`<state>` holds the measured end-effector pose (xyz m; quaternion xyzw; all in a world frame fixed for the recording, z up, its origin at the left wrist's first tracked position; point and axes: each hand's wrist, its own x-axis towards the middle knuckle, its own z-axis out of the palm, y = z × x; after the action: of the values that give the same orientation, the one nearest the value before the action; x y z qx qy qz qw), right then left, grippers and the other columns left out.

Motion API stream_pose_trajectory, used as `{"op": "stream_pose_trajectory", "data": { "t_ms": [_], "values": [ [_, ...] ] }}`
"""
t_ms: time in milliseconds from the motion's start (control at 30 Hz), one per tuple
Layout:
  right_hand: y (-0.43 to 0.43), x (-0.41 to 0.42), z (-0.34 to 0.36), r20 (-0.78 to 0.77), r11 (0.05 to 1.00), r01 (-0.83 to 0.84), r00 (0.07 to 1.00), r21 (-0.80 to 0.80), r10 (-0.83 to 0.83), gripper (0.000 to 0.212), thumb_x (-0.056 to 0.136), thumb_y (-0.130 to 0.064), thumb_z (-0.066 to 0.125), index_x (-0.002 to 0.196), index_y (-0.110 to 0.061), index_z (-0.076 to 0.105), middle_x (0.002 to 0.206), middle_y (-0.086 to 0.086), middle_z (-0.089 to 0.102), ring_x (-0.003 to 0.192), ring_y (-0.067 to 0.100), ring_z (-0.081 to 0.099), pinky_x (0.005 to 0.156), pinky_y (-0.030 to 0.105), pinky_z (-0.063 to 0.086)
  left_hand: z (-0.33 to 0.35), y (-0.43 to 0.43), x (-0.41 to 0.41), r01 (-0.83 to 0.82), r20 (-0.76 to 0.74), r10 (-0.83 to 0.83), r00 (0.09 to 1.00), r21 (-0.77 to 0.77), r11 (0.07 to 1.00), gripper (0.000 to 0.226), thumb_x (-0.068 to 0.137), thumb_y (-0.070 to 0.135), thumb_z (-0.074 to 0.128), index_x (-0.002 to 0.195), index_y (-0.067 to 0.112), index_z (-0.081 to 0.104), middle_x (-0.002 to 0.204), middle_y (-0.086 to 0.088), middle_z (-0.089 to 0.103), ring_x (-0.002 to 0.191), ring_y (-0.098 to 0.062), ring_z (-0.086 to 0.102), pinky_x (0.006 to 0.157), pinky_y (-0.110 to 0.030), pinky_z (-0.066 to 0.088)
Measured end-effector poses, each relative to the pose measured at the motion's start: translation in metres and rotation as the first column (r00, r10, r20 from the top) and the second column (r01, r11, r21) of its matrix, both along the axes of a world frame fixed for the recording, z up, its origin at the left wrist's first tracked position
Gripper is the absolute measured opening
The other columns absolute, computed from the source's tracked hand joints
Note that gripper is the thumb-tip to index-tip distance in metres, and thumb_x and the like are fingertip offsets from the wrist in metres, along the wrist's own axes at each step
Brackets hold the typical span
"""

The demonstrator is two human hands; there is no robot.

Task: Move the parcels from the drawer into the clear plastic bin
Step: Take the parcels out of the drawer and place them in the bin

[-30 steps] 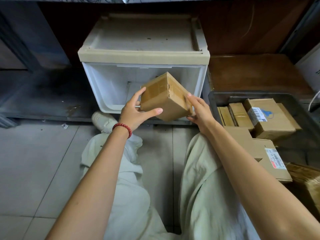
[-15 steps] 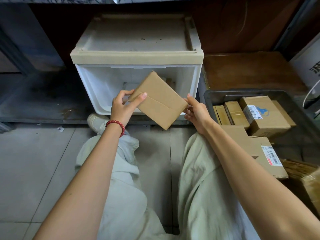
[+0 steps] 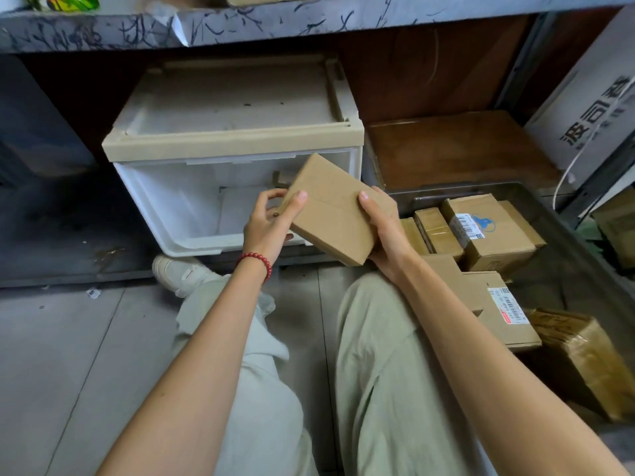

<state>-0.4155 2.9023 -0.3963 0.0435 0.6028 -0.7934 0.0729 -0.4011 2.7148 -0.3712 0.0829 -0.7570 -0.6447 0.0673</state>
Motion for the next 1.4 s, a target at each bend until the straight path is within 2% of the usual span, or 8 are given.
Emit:
{"op": "stream_pose_trajectory", "data": {
  "t_ms": [300,433,533,700,833,1033,1200,1400],
  "values": [
    [0.133,0.039,0.015,0.039,0.932,0.325,0.941,0.161,-0.335,0.068,0.073,-0.066,0.066,0.126,-0.029,0.042,0.116,0.000,0.061,0.105,0.017,0.062,0.085,0.036,0.053,0.014,0.130,-0.023,0.350,-0.006,-0.353,0.936,-0.101,0.931,0.043,0.071,0.067,0.057,0.102,0.038,0.054,0.100,0.014,0.058,0.094,-0.007,0.058,0.074,-0.025,0.050],
    [0.177,0.068,0.001,0.017,0.804,0.576,0.811,0.148,-0.584,0.082,0.073,-0.063,0.068,0.136,-0.020,0.039,0.122,0.001,0.058,0.107,0.016,0.061,0.088,0.036,0.053,0.004,0.193,-0.025,0.464,0.053,-0.464,0.884,-0.220,0.858,0.035,0.076,0.070,0.057,0.100,0.045,0.054,0.096,0.017,0.059,0.089,-0.004,0.057,0.067,-0.019,0.043],
    [0.205,0.092,-0.010,0.036,0.662,0.684,0.687,0.305,-0.726,0.062,0.073,-0.064,0.064,0.119,-0.025,0.054,0.112,-0.003,0.062,0.100,0.014,0.061,0.084,0.035,0.050,-0.017,0.232,-0.020,0.578,0.135,-0.564,0.815,-0.268,0.771,0.038,0.079,0.073,0.050,0.104,0.045,0.052,0.101,0.014,0.057,0.090,-0.009,0.054,0.063,-0.021,0.038],
    [0.227,0.121,-0.033,0.055,0.511,0.755,0.539,0.411,-0.840,0.041,0.076,-0.056,0.069,0.101,-0.026,0.057,0.096,-0.010,0.061,0.088,0.006,0.057,0.067,0.027,0.043,-0.063,0.266,-0.010,0.704,0.264,-0.652,0.710,-0.269,0.657,0.060,0.082,0.071,0.046,0.127,0.032,0.049,0.127,0.002,0.054,0.113,-0.019,0.050,0.091,-0.036,0.043],
    [0.222,0.125,-0.045,0.074,0.431,0.794,0.445,0.428,-0.893,0.030,0.078,-0.052,0.068,0.091,-0.029,0.054,0.093,-0.009,0.060,0.089,0.012,0.059,0.073,0.032,0.048,-0.067,0.283,-0.015,0.729,0.252,-0.686,0.683,-0.300,0.616,0.040,0.084,0.064,0.052,0.113,0.037,0.049,0.111,0.009,0.053,0.102,-0.015,0.051,0.082,-0.031,0.045],
    [0.197,0.115,-0.056,0.010,0.373,0.787,0.423,0.491,-0.906,0.023,0.079,-0.052,0.069,0.085,-0.035,0.055,0.099,-0.010,0.060,0.099,0.014,0.055,0.085,0.035,0.046,-0.078,0.281,-0.025,0.756,0.272,-0.711,0.649,-0.333,0.563,0.050,0.082,0.054,0.063,0.125,0.032,0.049,0.115,0.009,0.053,0.104,-0.012,0.050,0.084,-0.028,0.040],
    [0.191,0.113,-0.065,0.075,0.365,0.734,0.396,0.573,-0.915,0.027,0.081,-0.058,0.062,0.080,-0.032,0.057,0.083,-0.017,0.056,0.086,0.013,0.055,0.066,0.029,0.036,-0.077,0.276,-0.033,0.676,0.099,-0.719,0.688,-0.448,0.585,0.038,0.085,0.034,0.068,0.120,0.030,0.057,0.115,0.008,0.053,0.105,-0.007,0.050,0.093,-0.025,0.043],
    [0.198,0.104,-0.072,-0.100,0.293,0.681,0.475,0.671,-0.874,0.019,0.089,-0.049,0.056,0.090,-0.030,0.059,0.086,-0.018,0.053,0.098,0.012,0.050,0.097,0.036,0.030,-0.081,0.279,-0.029,0.685,0.144,-0.773,0.618,-0.581,0.440,0.046,0.087,0.038,0.063,0.130,0.024,0.052,0.129,0.006,0.043,0.117,-0.009,0.041,0.095,-0.023,0.036]
  ]
}}
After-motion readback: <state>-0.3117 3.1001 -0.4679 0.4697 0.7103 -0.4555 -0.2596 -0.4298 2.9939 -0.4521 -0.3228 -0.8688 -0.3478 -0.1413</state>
